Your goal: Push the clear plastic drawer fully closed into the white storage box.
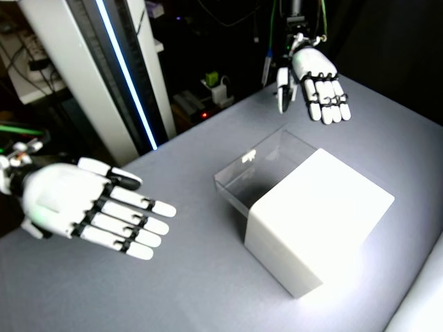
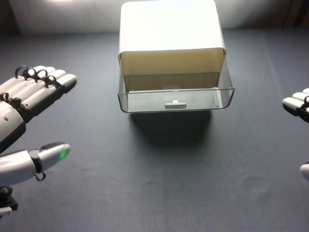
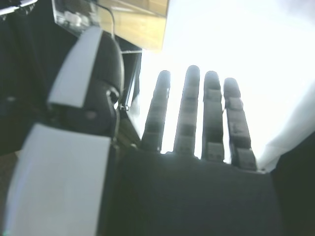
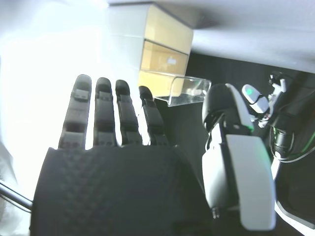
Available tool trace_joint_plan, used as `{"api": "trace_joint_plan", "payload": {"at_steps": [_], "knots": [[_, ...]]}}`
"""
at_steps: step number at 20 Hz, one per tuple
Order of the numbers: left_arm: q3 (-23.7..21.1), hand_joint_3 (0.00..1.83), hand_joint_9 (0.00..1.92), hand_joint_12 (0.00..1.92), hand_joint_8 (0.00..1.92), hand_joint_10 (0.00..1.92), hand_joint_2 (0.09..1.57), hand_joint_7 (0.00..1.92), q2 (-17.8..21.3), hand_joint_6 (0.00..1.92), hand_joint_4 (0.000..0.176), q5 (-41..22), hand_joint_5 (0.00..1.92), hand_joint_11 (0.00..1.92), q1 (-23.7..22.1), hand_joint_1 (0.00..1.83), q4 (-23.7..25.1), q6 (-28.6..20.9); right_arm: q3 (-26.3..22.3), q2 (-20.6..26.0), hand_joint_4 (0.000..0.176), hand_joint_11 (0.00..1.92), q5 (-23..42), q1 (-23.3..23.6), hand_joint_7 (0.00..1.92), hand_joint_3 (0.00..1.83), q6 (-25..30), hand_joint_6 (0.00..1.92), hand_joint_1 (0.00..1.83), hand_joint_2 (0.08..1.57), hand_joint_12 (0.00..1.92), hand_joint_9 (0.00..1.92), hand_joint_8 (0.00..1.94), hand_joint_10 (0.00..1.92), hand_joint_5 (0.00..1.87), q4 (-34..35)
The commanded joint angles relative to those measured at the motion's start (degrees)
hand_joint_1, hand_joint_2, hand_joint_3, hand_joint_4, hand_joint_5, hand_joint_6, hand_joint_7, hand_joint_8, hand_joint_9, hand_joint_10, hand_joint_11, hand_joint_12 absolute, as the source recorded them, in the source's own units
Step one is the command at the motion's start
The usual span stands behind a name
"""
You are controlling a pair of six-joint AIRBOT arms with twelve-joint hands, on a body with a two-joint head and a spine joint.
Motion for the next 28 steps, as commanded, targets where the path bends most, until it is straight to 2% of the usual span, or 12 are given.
{"api": "trace_joint_plan", "payload": {"at_steps": [1, 6, 8, 14, 15, 17, 19, 20, 23, 26, 27, 28], "knots": [[0.24, 0.02, 0.00, 0.00, 0.00, 0.00, 1.30, 0.00, -0.01, 0.00, 0.003, -6.97, 0.00, 0.00, -0.56, 0.24, -0.06, -0.23, 0.35, -0.08, 0.000, 0.00, 6.62, 0.82, 0.00, 0.02, -0.01, 0.00, 0.11, 1.35, 0.00, 0.00, 0.00, 0.00, 0.00, 0.06], [0.56, 0.01, 0.00, 0.00, 0.00, 0.00, 1.31, 0.00, -0.33, 0.00, 0.000, -6.65, 0.00, 0.00, -0.55, 0.23, -0.21, -0.43, 0.38, -0.18, 0.000, 0.00, 5.82, 0.80, 0.00, 0.01, 0.01, 0.00, 0.13, 1.35, 0.00, 0.00, 0.00, 0.00, 0.00, -0.37], [0.62, 0.01, 0.00, 0.00, 0.00, 0.00, 1.31, 0.00, -0.36, 0.00, 0.001, -6.68, 0.00, 0.00, -0.55, 0.25, -0.27, -0.56, 0.38, -0.22, 0.000, 0.00, 5.64, 0.75, 0.00, 0.01, 1.17, 0.00, 0.06, 1.35, 0.00, 0.00, 0.00, 0.00, 0.00, -1.44], [0.72, 0.01, 0.00, 0.00, 0.00, 0.00, 1.34, 0.00, -0.27, 0.00, 0.000, -7.77, 0.00, 0.00, -0.51, 0.36, -1.23, -0.57, 1.12, -1.53, 0.000, 0.02, 4.50, 1.55, 0.00, 0.01, 8.29, 0.00, 0.24, 1.42, 0.01, 0.02, 0.00, 0.01, 0.00, -9.12], [0.72, 0.01, 0.00, 0.00, 0.00, 0.00, 1.35, 0.00, -0.26, 0.00, 0.000, -7.91, 0.00, 0.00, -0.45, 0.41, -1.37, -0.56, 1.36, -1.90, 0.000, 0.00, 4.31, 1.95, 0.00, 0.00, 9.26, 0.00, 0.18, 1.45, 0.35, 0.06, 0.00, 0.00, 0.00, -10.05], [0.65, 0.01, 0.00, 0.00, 0.00, 0.00, 1.36, 0.00, -0.26, 0.00, 0.000, -8.54, 0.00, 0.00, -0.05, 0.44, -1.94, -0.56, 1.96, -3.36, 0.000, 0.00, 2.73, 3.87, 0.01, 0.00, 10.95, 0.00, 0.19, 1.46, 0.60, 0.07, 0.00, 0.01, 0.02, -13.17], [0.56, 0.01, 0.00, 0.00, 0.00, 0.00, 1.37, 0.00, -0.08, 0.00, 0.000, -9.07, 0.00, 0.00, 0.34, 0.51, -2.42, -0.55, 3.44, -5.72, 0.000, 0.00, 0.67, 6.88, 0.07, 0.00, 14.17, 0.01, 0.36, 1.43, 0.90, 0.15, 0.01, 0.03, 0.07, -17.36], [0.53, 0.01, 0.00, 0.00, 0.00, 0.00, 1.38, 0.00, -0.02, 0.00, 0.000, -9.22, 0.00, 0.00, 0.47, 0.52, -2.61, -0.55, 4.11, -6.98, 0.000, 0.00, -0.15, 8.27, 0.08, 0.00, 15.38, 0.01, 0.37, 1.44, 0.94, 0.17, 0.01, 0.03, 0.07, -19.12], [0.49, 0.01, 0.00, 0.00, 0.00, 0.00, 1.39, 0.00, 0.07, 0.00, 0.000, -9.65, 0.00, 0.00, 0.65, 0.55, -3.06, -0.54, 6.12, -10.67, 0.000, 0.00, -1.54, 11.89, 0.07, 0.00, 18.79, 0.00, 0.33, 1.44, 0.81, 0.16, 0.00, 0.01, 0.06, -23.27], [0.44, 0.01, 0.00, 0.00, 0.00, 0.00, 1.40, 0.00, 0.20, 0.00, 0.001, -10.28, 0.00, 0.00, 0.90, 0.58, -3.62, -0.54, 8.11, -14.21, 0.000, 0.00, -3.20, 15.65, 0.10, 0.00, 21.95, 0.01, 0.40, 1.44, 0.91, 0.20, 0.00, 0.02, 0.10, -27.48], [0.44, 0.01, 0.00, 0.00, 0.00, 0.00, 1.40, 0.00, 0.21, 0.00, 0.018, -10.37, 0.00, 0.00, 0.90, 0.58, -3.71, -0.52, 8.36, -14.74, 0.000, 0.00, -3.37, 16.33, 0.09, 0.00, 22.27, 0.00, 0.37, 1.44, 0.90, 0.19, 0.00, 0.01, 0.09, -28.05], [0.44, 0.01, 0.00, 0.00, 0.00, 0.00, 1.40, 0.00, 0.21, 0.00, 0.014, -10.54, 0.00, 0.00, 0.91, 0.63, -3.88, -0.50, 8.86, -15.73, 0.000, 0.00, -3.51, 17.36, 0.07, 0.00, 22.75, 0.00, 0.38, 1.43, 0.81, 0.17, 0.00, 0.00, 0.07, -28.89]]}}
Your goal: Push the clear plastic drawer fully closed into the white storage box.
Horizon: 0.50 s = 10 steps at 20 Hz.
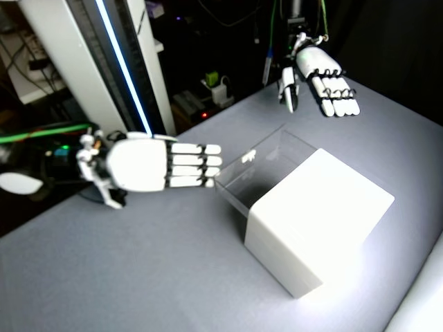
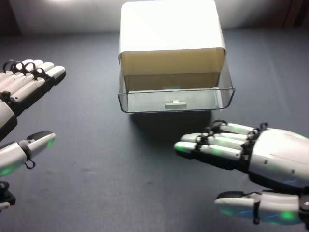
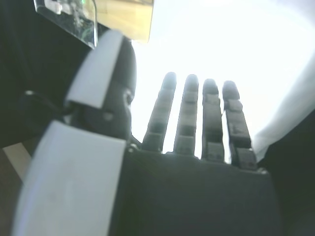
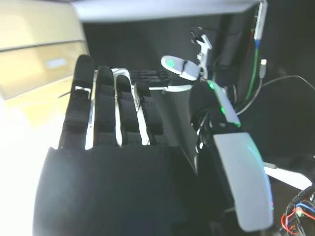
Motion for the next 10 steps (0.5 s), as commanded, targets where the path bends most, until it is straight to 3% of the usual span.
{"api": "trace_joint_plan", "payload": {"at_steps": [1, 2, 3, 6, 7, 8, 9, 10], "knots": [[0.07, 0.01, 0.00, 0.00, 0.00, 0.00, 1.41, 0.00, 0.31, 0.00, 0.017, -7.79, 0.00, 0.00, -0.18, 0.63, -0.64, -0.10, 0.18, -0.67, 0.000, 0.00, 6.41, 1.20, 0.09, 0.00, 0.73, 0.01, 0.42, 1.41, 0.84, 0.19, 0.01, 0.01, 0.10, -0.29], [0.00, 0.01, 0.00, 0.00, 0.00, 0.00, 1.42, 0.00, 0.28, 0.00, 0.016, -8.05, 0.00, 0.00, -0.06, 0.60, -1.02, -0.07, 0.72, -1.64, 0.000, 0.00, 6.17, 2.48, 0.07, 0.00, 0.81, 0.01, 0.38, 1.42, 0.75, 0.15, 0.00, 0.01, 0.08, -1.04], [-0.02, 0.01, 0.00, 0.00, 0.00, 0.00, 1.42, 0.00, 0.27, 0.00, 0.015, -8.20, 0.00, 0.00, 0.10, 0.60, -1.24, -0.06, 1.15, -2.21, 0.000, 0.00, 5.98, 3.31, 0.09, 0.00, 0.84, 0.01, 0.47, 1.40, 0.73, 0.16, 0.01, 0.01, 0.10, -1.37], [-0.08, 0.00, 0.00, 0.00, 0.00, 0.00, 1.42, 0.00, 0.28, 0.00, 0.037, -8.74, 0.00, 0.00, 0.33, 0.60, -1.76, -0.07, 2.18, -3.54, 0.000, 0.00, 5.72, 5.26, 0.06, 0.00, 0.87, 0.00, 0.52, 1.38, 0.68, 0.15, 0.00, 0.01, 0.08, -1.92], [-0.10, 0.00, 0.00, 0.00, 0.00, 0.00, 1.42, 0.00, 0.28, 0.00, 0.034, -8.95, 0.00, 0.00, 0.39, 0.61, -1.88, -0.07, 2.40, -3.83, 0.000, 0.00, 5.71, 5.61, 0.06, 0.00, 0.87, 0.00, 0.49, 1.39, 0.64, 0.14, 0.00, 0.00, 0.06, -1.92], [-0.10, 0.00, 0.00, 0.00, 0.00, 0.00, 1.23, 0.00, 0.28, 0.00, 0.043, -9.19, 0.00, 0.00, 0.46, 0.20, -2.04, -0.07, 2.66, -4.19, 0.000, 0.00, 5.71, 6.16, 0.04, 0.00, 0.87, 0.00, 0.28, 1.43, 0.55, 0.12, 0.01, 0.01, 0.02, -1.92], [-0.11, 0.00, 0.00, 0.00, 0.00, 0.00, 1.23, 0.00, 0.29, 0.00, 0.043, -9.27, 0.00, 0.00, 0.51, 0.20, -2.14, -0.07, 2.86, -4.40, 0.000, 0.00, 5.71, 6.59, 0.04, 0.00, 0.86, 0.00, 0.28, 1.43, 0.55, 0.12, 0.01, 0.01, 0.02, -2.05], [-0.11, 0.00, 0.00, 0.00, 0.00, 0.00, 1.09, 0.00, 0.29, 0.00, 0.035, -9.32, 0.00, 0.00, 0.54, 0.12, -2.19, -0.07, 3.11, -4.60, 0.000, 0.00, 5.62, 6.91, 0.03, 0.00, 0.86, 0.00, 0.23, 1.44, 0.51, 0.11, 0.00, 0.00, 0.00, -2.13]]}}
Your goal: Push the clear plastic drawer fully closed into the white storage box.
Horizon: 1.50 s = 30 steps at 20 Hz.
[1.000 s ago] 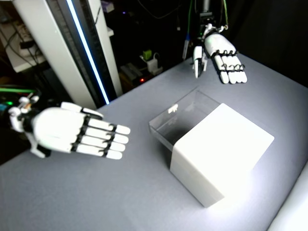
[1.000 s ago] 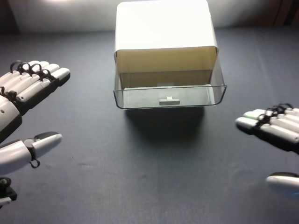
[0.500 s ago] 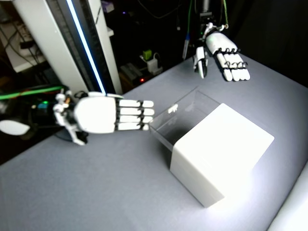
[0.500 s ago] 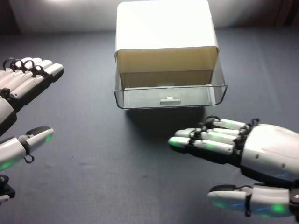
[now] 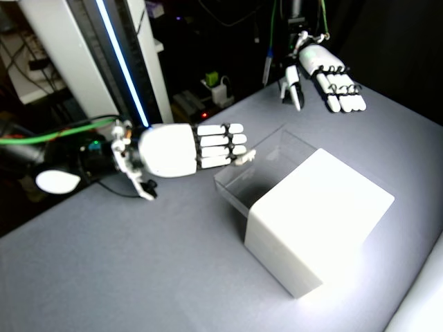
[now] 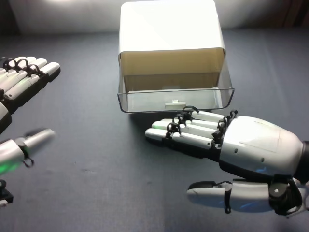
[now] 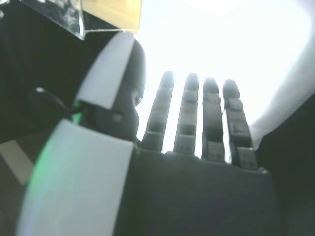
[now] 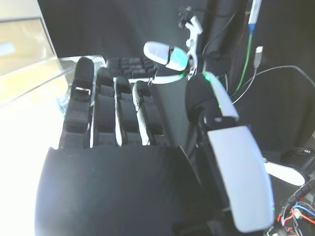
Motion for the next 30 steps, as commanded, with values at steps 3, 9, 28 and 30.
{"api": "trace_joint_plan", "payload": {"at_steps": [3, 9, 28, 30], "knots": [[-0.07, 0.00, 0.00, 0.00, 0.00, 0.00, 0.95, 0.00, 0.24, 0.00, 0.025, -7.98, 0.00, 0.00, -0.17, 0.00, -0.60, -0.16, 0.50, -0.24, 0.000, 0.00, 6.76, 1.23, 0.03, 0.00, 0.32, 0.00, 0.18, 1.45, 0.29, 0.05, 0.00, 0.01, 0.01, 0.83], [-0.13, 0.00, 0.00, 0.00, 0.00, 0.00, 1.28, 0.00, 0.26, 0.00, 0.023, -8.42, 0.00, 0.00, 0.21, 0.23, -1.03, -0.16, 1.13, -0.27, 0.000, 0.00, 5.35, 2.32, 0.00, 0.00, -0.88, 0.00, 0.27, 1.42, 0.00, 0.00, 0.00, 0.00, 0.00, 0.83], [0.01, 0.00, 0.00, 0.00, 0.00, 0.00, 1.39, 0.00, 0.14, 0.00, 0.000, -8.81, 0.00, 0.00, 0.50, 0.71, -1.43, -0.16, 8.22, -5.89, 0.000, 0.00, -3.93, 9.70, 0.00, 0.00, -12.79, 0.00, 0.29, 1.43, 0.00, 0.00, 0.00, 0.00, 0.00, 10.15], [0.06, 0.00, 0.00, 0.00, 0.00, 0.00, 1.39, 0.00, 0.08, 0.00, 0.000, -8.75, 0.00, 0.00, 0.50, 0.71, -1.43, -0.16, 9.20, -6.47, 0.000, 0.00, -4.89, 10.10, 0.00, 0.00, -13.81, 0.00, 0.39, 1.44, 0.00, 0.00, 0.00, 0.00, 0.00, 12.04]]}}
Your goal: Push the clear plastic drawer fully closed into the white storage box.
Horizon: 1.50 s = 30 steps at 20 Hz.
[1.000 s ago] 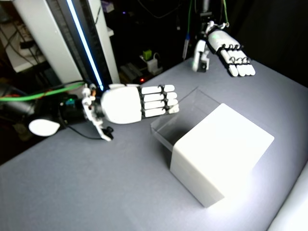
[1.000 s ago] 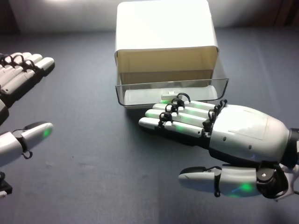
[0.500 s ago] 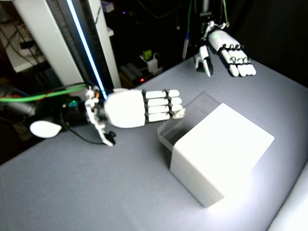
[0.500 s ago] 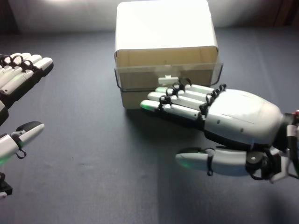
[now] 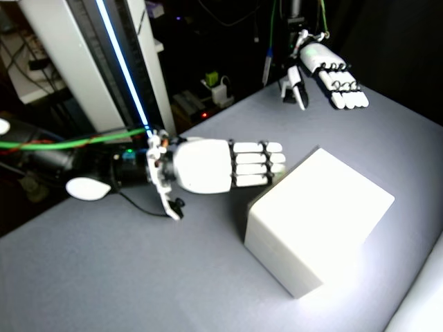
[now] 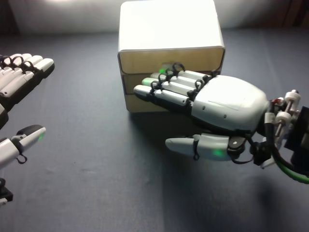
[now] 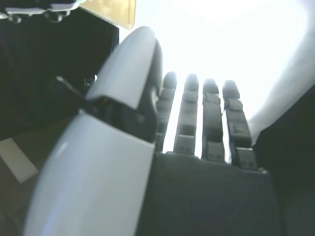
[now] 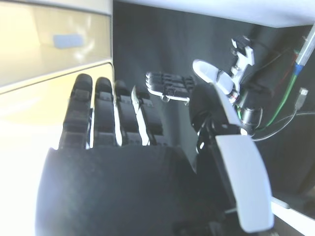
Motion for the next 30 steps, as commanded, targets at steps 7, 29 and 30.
{"api": "trace_joint_plan", "payload": {"at_steps": [7, 29, 30], "knots": [[0.12, 0.00, 0.00, 0.00, 0.00, 0.00, 1.38, 0.00, 0.12, 0.00, 0.000, -7.60, 0.00, 0.00, 0.01, 0.73, -0.71, -0.10, -1.11, 0.35, 0.018, 0.00, 6.48, 0.83, 0.00, 0.00, 1.11, 0.00, 0.32, 1.39, 0.00, 0.00, 0.00, 0.00, 0.00, 1.51], [-1.19, 0.00, 0.00, 0.00, 0.00, 0.00, 1.32, 0.00, 0.50, 0.00, 0.020, -14.27, 0.00, 0.00, 2.81, 0.50, -3.29, -0.10, -17.97, 25.55, 0.000, 0.00, 37.75, -19.15, 0.00, 0.00, -1.12, 0.00, 0.12, 1.40, 0.00, 0.00, 0.00, 0.00, 0.00, 10.91], [-1.17, 0.00, 0.00, 0.00, 0.00, 0.00, 1.31, 0.00, 0.50, 0.00, 0.016, -14.75, 0.00, 0.00, 2.81, 0.41, -3.52, -0.09, -18.38, 26.33, 0.000, 0.03, 39.75, -20.41, 0.00, 0.00, -2.31, 0.00, 0.18, 1.40, 0.02, 0.00, 0.00, 0.00, 0.00, 13.02]]}}
